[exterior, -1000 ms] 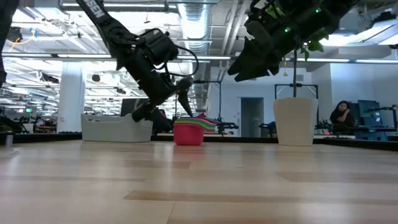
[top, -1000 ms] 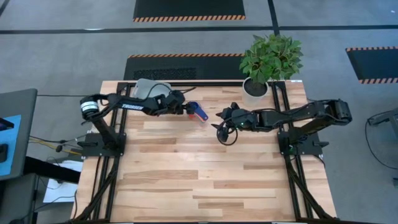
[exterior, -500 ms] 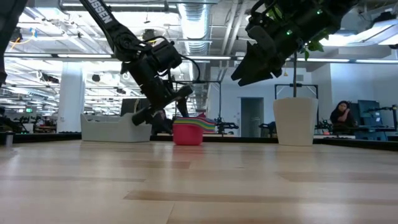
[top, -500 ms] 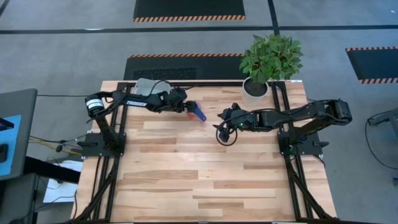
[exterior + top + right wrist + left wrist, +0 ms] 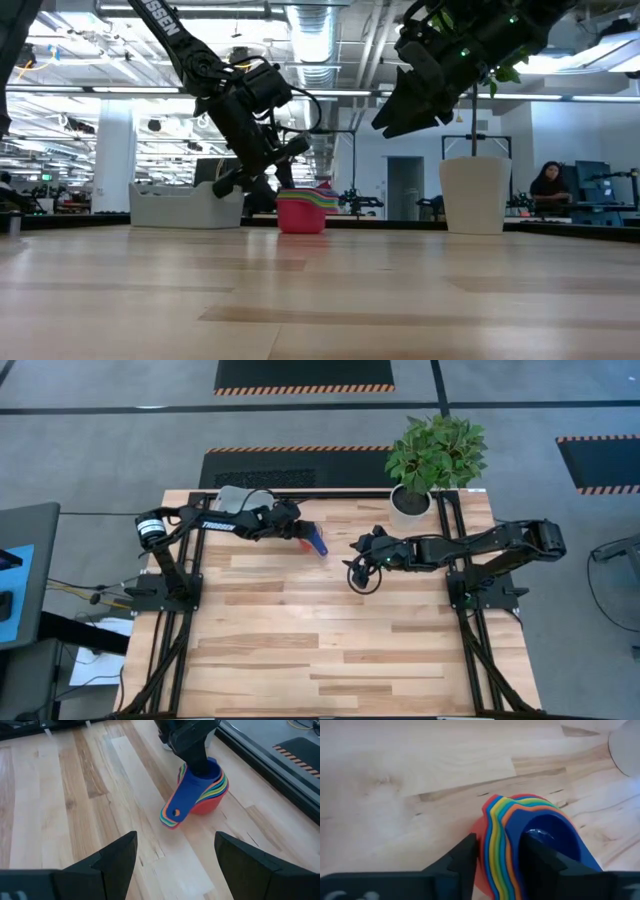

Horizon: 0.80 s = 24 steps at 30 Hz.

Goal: Nest measuring cups in basket
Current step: Put the nested measuring cups into the gray bin

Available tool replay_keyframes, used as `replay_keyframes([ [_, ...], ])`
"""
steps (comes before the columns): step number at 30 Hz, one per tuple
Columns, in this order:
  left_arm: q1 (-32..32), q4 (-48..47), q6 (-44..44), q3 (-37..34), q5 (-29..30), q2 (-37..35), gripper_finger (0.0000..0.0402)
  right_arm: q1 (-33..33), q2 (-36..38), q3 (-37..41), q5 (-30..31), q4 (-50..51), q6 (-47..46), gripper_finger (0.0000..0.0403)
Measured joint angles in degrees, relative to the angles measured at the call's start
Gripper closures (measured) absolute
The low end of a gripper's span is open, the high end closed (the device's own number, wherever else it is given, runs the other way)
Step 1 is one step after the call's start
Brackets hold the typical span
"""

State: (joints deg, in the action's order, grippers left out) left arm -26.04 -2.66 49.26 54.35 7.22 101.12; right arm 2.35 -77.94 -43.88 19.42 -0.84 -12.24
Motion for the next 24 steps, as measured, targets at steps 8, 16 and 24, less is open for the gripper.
replay_keyframes([
  [8, 0.1, 0.3, -0.1, 0.0, 1.8, 0.0, 0.0311, 0.0, 0.0, 0.0, 0.0, 0.1, 0.1, 0.0112],
  [16, 0.2, 2.5, -0.1, -0.2, 2.0, 0.2, 0.0311, 0.0, 0.0, 0.0, 0.1, 0.6, 0.2, 0.0112],
  [24, 0.4, 0.9, 0.3, 1.2, 0.0, -0.3, 0.0309, 0.0, 0.0, 0.0, 0.2, 1.6, 0.3, 0.0112],
])
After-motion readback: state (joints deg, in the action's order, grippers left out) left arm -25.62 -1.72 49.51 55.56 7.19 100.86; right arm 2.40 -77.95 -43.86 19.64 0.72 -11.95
